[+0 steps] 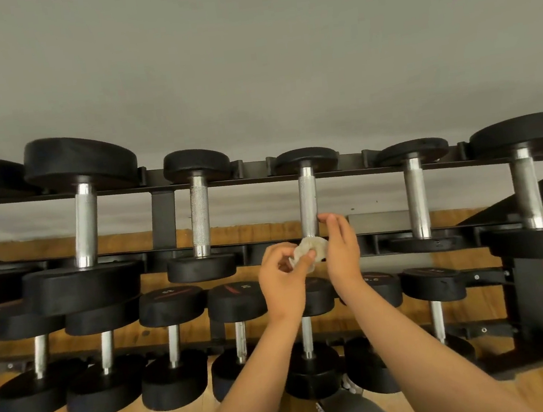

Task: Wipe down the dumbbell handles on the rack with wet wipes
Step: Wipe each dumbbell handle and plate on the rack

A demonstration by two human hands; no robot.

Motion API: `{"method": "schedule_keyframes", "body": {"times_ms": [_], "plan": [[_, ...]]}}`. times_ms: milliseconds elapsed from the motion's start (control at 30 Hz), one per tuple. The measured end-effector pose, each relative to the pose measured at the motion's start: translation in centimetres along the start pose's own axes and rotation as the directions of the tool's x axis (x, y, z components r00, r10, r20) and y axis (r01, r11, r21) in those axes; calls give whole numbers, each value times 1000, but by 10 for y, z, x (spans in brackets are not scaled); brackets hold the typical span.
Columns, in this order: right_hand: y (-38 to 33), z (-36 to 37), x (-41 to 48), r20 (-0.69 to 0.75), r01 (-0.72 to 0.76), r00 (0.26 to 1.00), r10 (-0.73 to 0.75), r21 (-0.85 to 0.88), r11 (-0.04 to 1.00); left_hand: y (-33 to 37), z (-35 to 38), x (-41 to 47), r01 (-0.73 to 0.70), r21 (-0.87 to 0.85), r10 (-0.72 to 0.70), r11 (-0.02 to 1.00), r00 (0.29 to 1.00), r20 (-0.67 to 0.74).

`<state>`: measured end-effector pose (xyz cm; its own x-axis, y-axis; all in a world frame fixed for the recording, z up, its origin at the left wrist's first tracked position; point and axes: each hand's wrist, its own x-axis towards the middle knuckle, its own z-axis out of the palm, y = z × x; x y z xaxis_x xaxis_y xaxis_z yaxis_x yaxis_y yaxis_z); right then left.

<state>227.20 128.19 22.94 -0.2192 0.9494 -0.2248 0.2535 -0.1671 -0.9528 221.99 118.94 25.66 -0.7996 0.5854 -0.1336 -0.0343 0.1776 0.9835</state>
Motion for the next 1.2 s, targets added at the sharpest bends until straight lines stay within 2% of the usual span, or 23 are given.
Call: {"method": "schedule_keyframes", "body": {"times_ms": [233,400,567,767,967,1067,1200], "plan": [[2,8,-2,-88,59,994,-65,-73,996,-2,8,-3,160,-186,-189,969,970,-150],[-1,9,-3,-103,86,989,-106,-178,980,-10,5,0,181,-181,-222,967,946,-238],[3,6,2,-119,64,989,-85,-169,984,-23,-2,7,257,-138,-287,957,912,-292],[8,5,4,-115,64,990,-84,-170,983,-28,-5,22,183,11,-173,983,945,-276],[7,4,4,-111,58,991,-80,-190,980,-38,-10,32,49,325,-16,944,994,-106],[7,4,3,-105,75,990,-96,-189,979,-40,-13,34,5,424,1,905,1000,-14],[6,4,3,-99,65,991,-86,-201,977,-42,-14,39,10,475,-36,880,998,47]]}}
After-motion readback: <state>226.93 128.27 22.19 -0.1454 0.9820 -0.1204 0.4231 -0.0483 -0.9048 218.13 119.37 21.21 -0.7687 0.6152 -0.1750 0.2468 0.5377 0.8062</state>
